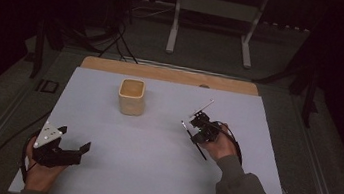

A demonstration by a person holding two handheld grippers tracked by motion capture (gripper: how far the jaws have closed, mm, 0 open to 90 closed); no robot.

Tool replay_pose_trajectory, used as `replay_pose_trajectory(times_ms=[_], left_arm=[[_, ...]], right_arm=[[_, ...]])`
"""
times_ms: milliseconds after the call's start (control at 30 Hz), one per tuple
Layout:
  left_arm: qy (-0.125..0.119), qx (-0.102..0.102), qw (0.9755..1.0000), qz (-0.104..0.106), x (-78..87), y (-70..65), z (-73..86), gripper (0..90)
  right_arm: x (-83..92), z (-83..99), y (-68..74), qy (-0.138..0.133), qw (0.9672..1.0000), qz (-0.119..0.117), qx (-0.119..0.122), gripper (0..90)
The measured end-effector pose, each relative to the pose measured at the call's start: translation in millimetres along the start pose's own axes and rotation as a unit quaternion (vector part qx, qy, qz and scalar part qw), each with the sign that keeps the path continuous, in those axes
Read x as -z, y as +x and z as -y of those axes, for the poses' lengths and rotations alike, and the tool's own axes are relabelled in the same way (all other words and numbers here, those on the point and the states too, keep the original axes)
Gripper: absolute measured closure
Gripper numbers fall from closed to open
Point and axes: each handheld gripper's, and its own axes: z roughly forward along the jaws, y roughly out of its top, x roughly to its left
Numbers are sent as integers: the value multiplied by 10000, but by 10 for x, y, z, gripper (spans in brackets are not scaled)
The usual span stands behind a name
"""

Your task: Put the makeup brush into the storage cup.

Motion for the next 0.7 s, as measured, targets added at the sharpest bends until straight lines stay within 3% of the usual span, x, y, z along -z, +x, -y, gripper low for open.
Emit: replay_pose_trajectory(times_ms=[367,700], left_arm=[[-29,21,10000,8,3,-2,-2,11],[-37,39,10000,19,6,3,-2,11]], right_arm=[[156,20,-2,-666,9978,-53,16,857],[249,26,41,-1386,9902,-168,83,857]])
